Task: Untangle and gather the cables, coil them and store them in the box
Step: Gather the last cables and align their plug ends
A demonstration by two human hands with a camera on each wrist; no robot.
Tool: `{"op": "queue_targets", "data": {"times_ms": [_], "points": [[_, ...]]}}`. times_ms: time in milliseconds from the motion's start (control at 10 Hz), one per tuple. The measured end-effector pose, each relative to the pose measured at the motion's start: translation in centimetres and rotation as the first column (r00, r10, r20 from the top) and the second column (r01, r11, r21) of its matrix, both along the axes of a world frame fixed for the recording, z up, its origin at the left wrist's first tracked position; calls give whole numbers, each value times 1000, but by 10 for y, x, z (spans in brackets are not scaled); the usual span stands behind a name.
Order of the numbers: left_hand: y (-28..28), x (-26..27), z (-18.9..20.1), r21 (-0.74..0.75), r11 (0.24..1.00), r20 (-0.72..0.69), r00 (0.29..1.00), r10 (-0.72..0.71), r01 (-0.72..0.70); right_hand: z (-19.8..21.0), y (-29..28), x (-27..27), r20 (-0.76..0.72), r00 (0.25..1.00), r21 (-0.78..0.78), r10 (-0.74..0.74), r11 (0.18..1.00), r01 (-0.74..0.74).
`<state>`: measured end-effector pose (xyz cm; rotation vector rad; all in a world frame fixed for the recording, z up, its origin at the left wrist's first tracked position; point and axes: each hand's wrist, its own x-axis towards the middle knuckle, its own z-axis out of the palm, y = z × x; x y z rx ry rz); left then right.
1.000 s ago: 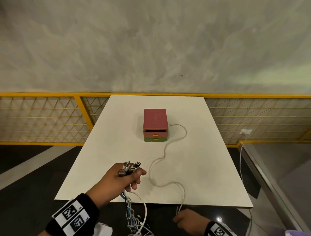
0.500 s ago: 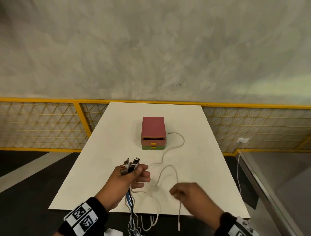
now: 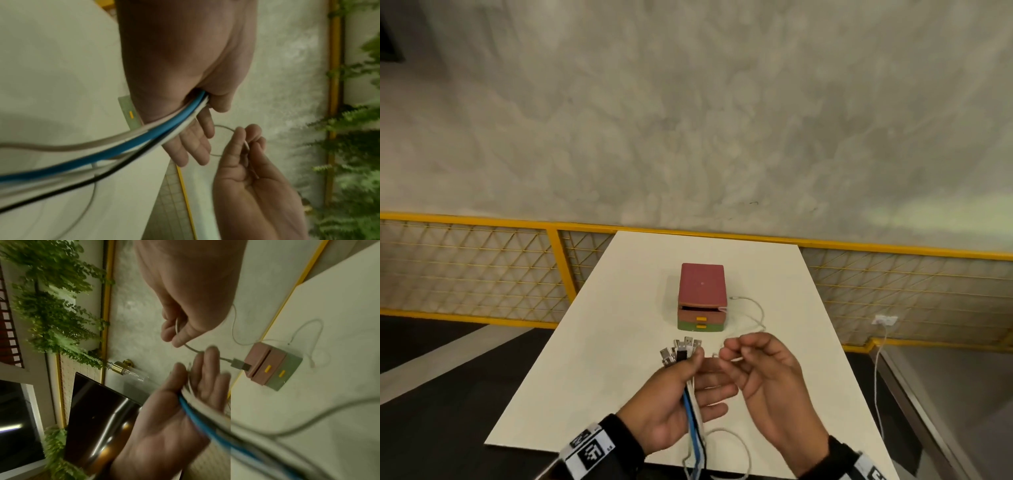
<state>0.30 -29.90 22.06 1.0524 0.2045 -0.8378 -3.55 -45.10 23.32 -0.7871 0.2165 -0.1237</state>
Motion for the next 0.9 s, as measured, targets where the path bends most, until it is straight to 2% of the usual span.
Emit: {"op": "queue_targets", "data": {"times_ms": [100, 400, 500, 600, 700, 800, 900], "points": [[-4, 2, 2, -131, 989, -46, 997, 70, -75, -5, 12, -7, -14, 999, 58, 41, 997, -40], [-3, 14, -2, -192, 951, -66, 970, 236, -244, -19, 20, -20, -164, 972, 139, 171, 979, -149], [-7, 16, -5, -172, 938, -2, 953, 304, -300, -22, 20, -20, -232, 961, 157, 149, 981, -115], [-5, 12, -4, -204, 939, 65, 953, 296, -278, -31, 14, -16, -384, 910, 220, 153, 973, -70], [3, -2, -3, -158, 978, 178, 970, 164, -136, -39, 11, -9, -482, 831, 247, 278, 953, -176], [7, -29, -20, 50, 998, 302, 952, -56, 43, -36, 9, 5, -477, 813, 202, 335, 942, -269], [41, -32, -38, 225, 945, 482, 816, -321, 238, -24, 2, 23, -517, 796, 123, 315, 948, -295]]}}
